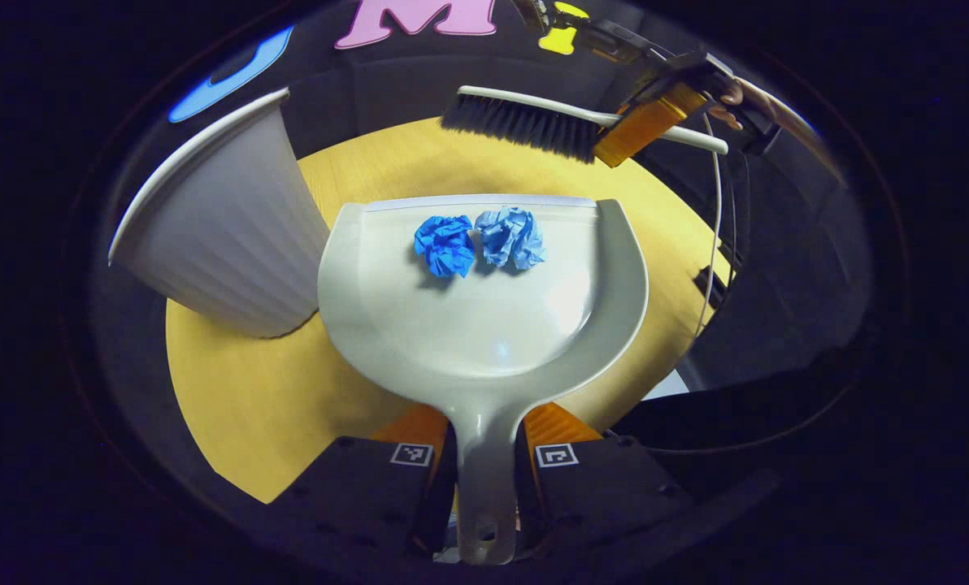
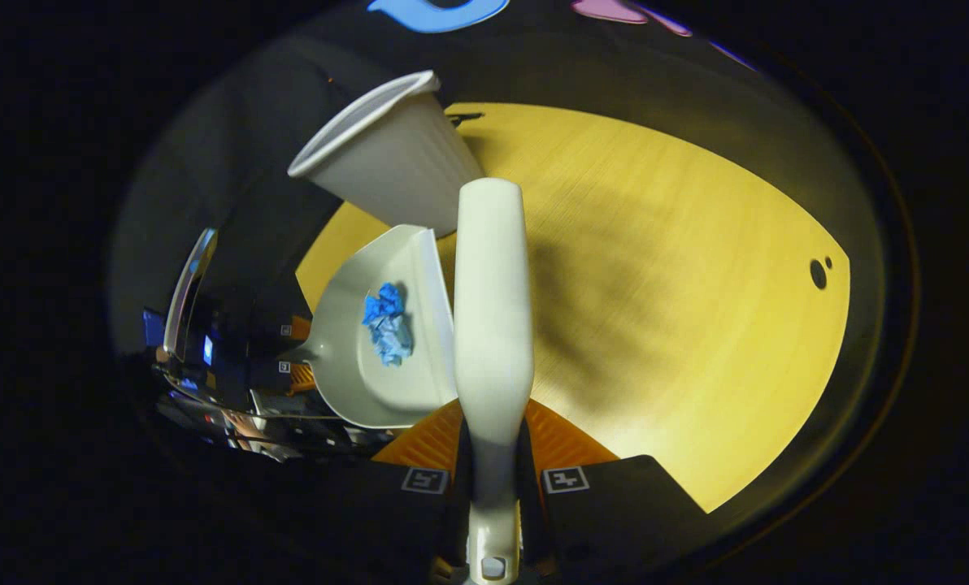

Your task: Pick up the small broom and dustpan from the desktop, sweep the trash into the dustpan with the broom, and then empty the trash into the garbage bin.

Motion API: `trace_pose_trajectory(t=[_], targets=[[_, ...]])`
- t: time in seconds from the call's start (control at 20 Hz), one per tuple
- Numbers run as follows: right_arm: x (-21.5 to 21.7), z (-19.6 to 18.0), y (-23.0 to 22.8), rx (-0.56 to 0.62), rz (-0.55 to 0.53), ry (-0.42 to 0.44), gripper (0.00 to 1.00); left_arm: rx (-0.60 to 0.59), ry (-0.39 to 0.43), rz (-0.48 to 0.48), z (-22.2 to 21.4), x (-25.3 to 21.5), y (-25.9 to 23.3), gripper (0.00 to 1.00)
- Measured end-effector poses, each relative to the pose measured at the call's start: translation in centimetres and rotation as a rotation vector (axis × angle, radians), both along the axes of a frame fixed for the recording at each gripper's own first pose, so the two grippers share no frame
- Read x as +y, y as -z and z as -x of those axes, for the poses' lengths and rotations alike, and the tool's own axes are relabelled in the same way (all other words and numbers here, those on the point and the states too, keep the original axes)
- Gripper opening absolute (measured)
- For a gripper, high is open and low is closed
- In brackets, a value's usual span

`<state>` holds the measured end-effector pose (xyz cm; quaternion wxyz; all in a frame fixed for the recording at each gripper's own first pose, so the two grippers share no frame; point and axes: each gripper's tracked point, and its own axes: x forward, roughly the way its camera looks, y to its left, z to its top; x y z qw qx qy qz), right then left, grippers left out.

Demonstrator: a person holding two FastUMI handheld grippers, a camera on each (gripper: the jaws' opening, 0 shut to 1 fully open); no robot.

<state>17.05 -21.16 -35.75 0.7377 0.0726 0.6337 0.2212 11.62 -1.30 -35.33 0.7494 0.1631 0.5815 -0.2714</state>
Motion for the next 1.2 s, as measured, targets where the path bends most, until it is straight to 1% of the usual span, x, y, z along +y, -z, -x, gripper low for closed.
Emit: trace_pose_trajectory(t=[0.1,0.15,0.25,0.3,0.35,0.4,0.45,0.55,0.65,0.7,0.8,0.85,0.9,0.95,1.05,1.1,1.15,1.2], targets=[[-2.6,0.7,3.0,-0.036,0.013,0.073,0.28,-0.042,0.003,-0.002,-0.7,0.3,-0.9,0.3],[-3.9,1.4,4.8,-0.049,0.024,0.102,0.28,-0.048,-0.02,0.008,-0.7,0.3,-1.8,0.29],[-6.7,2.4,8.6,-0.075,0.048,0.156,0.28,-0.051,-0.103,0.03,-1.2,0.1,-2.9,0.29],[-7.1,3.7,10.6,-0.085,0.055,0.196,0.29,-0.065,-0.131,0.033,-1.7,0.2,-3.3,0.3],[-7.4,4.9,12.4,-0.086,0.036,0.243,0.28,-0.084,-0.151,0.025,-2.2,0.5,-3.8,0.29],[-7.3,5.7,13.3,-0.086,0.008,0.29,0.28,-0.096,-0.178,0.002,-2.8,0.9,-4.2,0.29],[-7.7,6.1,14.6,-0.073,-0.011,0.315,0.28,-0.111,-0.208,-0.02,-3.3,1.2,-4.7,0.29],[-8.0,5.6,15.2,-0.06,0.013,0.318,0.28,-0.13,-0.262,-0.041,-4.2,1.9,-5.7,0.29],[-7.4,5.4,14.6,-0.071,0.027,0.319,0.28,-0.133,-0.322,-0.075,-5.7,3.0,-5.8,0.3],[-7.4,5.6,14.8,-0.084,0.023,0.328,0.28,-0.149,-0.352,-0.104,-6.7,3.7,-5.5,0.29],[-7.1,5.0,14.5,-0.125,-0.012,0.361,0.28,-0.17,-0.39,-0.195,-8.4,5.5,-4.0,0.3],[-7.0,4.6,14.5,-0.15,-0.031,0.386,0.28,-0.171,-0.397,-0.247,-9.0,5.6,-2.3,0.3],[-7.1,4.5,14.5,-0.162,-0.026,0.424,0.28,-0.159,-0.393,-0.298,-9.6,5.3,-0.8,0.29],[-6.8,4.2,14.4,-0.174,-0.033,0.463,0.28,-0.139,-0.4,-0.353,-9.4,5.2,-0.8,0.29],[-5.4,3.5,13.9,-0.183,-0.101,0.542,0.28,-0.085,-0.387,-0.438,-9.4,4.5,-1.0,0.3],[-4.8,3.3,14.2,-0.179,-0.136,0.579,0.28,-0.058,-0.353,-0.473,-9.7,3.8,-0.9,0.29],[-4.8,3.4,14.7,-0.171,-0.146,0.609,0.28,-0.037,-0.328,-0.511,-10.2,3.4,-1.1,0.3],[-5.1,4.0,15.1,-0.164,-0.131,0.636,0.28,-0.017,-0.277,-0.542,-10.6,2.8,-0.8,0.29]])
